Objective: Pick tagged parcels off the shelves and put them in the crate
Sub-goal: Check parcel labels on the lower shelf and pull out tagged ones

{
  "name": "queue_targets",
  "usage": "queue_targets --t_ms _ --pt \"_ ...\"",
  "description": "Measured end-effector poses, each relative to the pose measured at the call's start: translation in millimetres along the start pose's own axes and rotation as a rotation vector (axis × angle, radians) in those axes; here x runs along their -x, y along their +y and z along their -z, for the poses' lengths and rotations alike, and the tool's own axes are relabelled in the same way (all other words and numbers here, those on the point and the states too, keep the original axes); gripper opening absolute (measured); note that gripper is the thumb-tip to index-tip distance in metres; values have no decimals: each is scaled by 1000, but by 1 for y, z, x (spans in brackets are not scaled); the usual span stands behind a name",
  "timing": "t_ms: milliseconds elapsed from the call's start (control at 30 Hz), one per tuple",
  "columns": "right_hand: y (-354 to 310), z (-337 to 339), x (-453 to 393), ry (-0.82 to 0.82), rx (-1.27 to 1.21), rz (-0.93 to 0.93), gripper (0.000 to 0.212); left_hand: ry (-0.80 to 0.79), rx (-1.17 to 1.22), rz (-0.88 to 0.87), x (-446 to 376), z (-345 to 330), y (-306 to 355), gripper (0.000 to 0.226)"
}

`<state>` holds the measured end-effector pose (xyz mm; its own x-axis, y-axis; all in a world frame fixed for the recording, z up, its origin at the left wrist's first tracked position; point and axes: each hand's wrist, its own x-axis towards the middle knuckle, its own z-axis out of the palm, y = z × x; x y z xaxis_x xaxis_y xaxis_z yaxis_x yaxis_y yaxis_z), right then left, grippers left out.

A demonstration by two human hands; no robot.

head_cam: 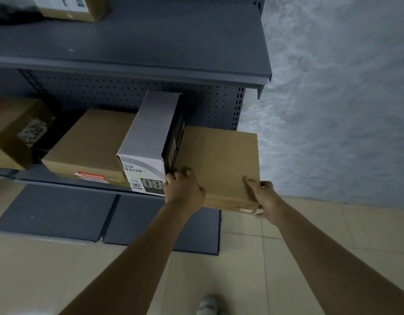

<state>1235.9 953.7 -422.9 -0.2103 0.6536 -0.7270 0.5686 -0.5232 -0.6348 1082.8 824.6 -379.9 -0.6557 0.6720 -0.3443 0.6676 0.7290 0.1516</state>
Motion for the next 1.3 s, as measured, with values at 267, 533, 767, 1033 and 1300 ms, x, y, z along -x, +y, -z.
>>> queue_targets --t_ms 267,533,767,1033,1300 --pt "5 12 -8 -208 -152 1 56 -21 56 13 -8 -5 -4 60" --pt "-38 63 16 -194 -93 273 96 -107 455 65 0 0 36 65" --pt "-58 80 51 152 238 742 85 -134 1212 102 27 45 123 56" --pt "-37 71 76 34 647 1023 84 -72 1279 313 28 57 137 100" --pt "-40 68 81 -287 589 1057 55 -50 1579 550 24 21 108 87"
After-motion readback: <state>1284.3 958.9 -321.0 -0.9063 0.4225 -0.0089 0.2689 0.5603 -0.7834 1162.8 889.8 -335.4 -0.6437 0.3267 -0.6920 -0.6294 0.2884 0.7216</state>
